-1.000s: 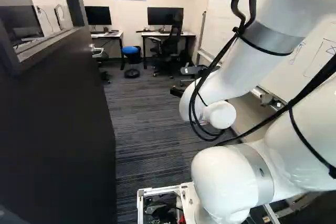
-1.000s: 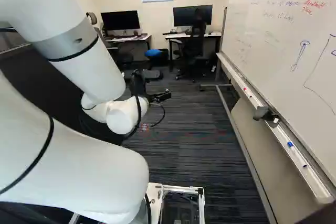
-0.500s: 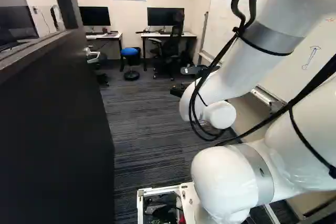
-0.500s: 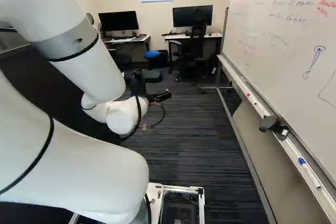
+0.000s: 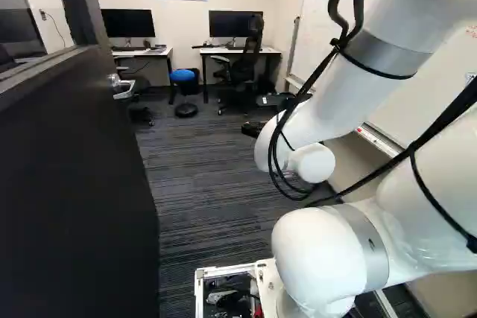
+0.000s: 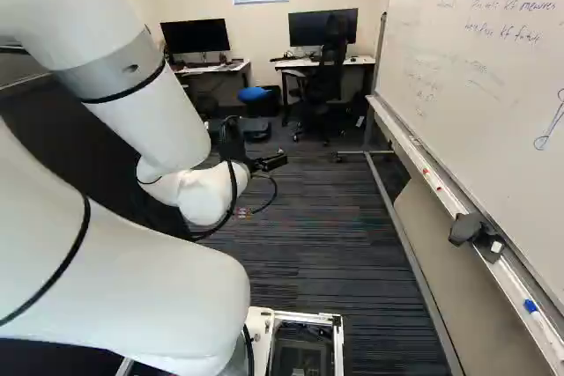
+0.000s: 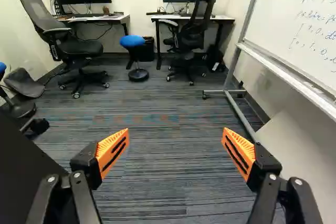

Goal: Open the door and move inside

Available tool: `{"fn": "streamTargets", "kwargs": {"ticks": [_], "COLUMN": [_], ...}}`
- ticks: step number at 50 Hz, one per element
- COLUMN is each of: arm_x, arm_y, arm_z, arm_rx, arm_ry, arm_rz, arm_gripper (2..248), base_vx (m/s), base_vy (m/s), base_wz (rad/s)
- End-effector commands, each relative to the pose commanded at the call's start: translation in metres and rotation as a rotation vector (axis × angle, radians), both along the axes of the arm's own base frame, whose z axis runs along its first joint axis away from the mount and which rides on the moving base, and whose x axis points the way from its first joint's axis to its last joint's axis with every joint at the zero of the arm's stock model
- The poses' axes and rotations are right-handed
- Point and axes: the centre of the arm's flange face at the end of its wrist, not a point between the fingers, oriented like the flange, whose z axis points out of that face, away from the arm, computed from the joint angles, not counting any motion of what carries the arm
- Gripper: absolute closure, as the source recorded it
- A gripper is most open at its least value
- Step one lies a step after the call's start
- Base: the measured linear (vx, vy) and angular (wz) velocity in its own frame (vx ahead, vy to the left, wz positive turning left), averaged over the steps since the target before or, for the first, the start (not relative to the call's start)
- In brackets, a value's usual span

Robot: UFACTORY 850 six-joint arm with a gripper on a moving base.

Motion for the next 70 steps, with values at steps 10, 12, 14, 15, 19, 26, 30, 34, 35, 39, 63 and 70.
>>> {"fn": "streamTargets", "kwargs": {"ticks": [10, 12, 14, 15, 19, 26, 30, 34, 35, 39, 63, 70], "arm_x": [0.0, 0.0, 0.0, 0.0, 0.0, 0.0, 0.0, 0.0, 0.0, 0.0, 0.0, 0.0], "arm_y": [0.0, 0.0, 0.0, 0.0, 0.0, 0.0, 0.0, 0.0, 0.0, 0.0, 0.0, 0.0], "arm_z": [0.0, 0.0, 0.0, 0.0, 0.0, 0.0, 0.0, 0.0, 0.0, 0.0, 0.0, 0.0], "arm_rx": [0.0, 0.0, 0.0, 0.0, 0.0, 0.0, 0.0, 0.0, 0.0, 0.0, 0.0, 0.0], "arm_ry": [0.0, 0.0, 0.0, 0.0, 0.0, 0.0, 0.0, 0.0, 0.0, 0.0, 0.0, 0.0], "arm_rz": [0.0, 0.0, 0.0, 0.0, 0.0, 0.0, 0.0, 0.0, 0.0, 0.0, 0.0, 0.0], "arm_gripper": [3, 3, 3, 3, 3, 3, 3, 3, 3, 3, 3, 3], "base_vx": [0.159, 0.151, 0.153, 0.178, 0.156, 0.173, 0.175, 0.157, 0.195, 0.194, 0.182, 0.18], "base_vy": [-0.003, 0.008, 0.02, 0.022, 0.003, 0.004, 0.001, -0.003, 0.009, 0.008, 0.005, 0.005], "base_wz": [0.006, -0.024, 0.002, 0.002, -0.006, -0.01, -0.012, -0.017, -0.019, -0.013, -0.013, -0.012]}}
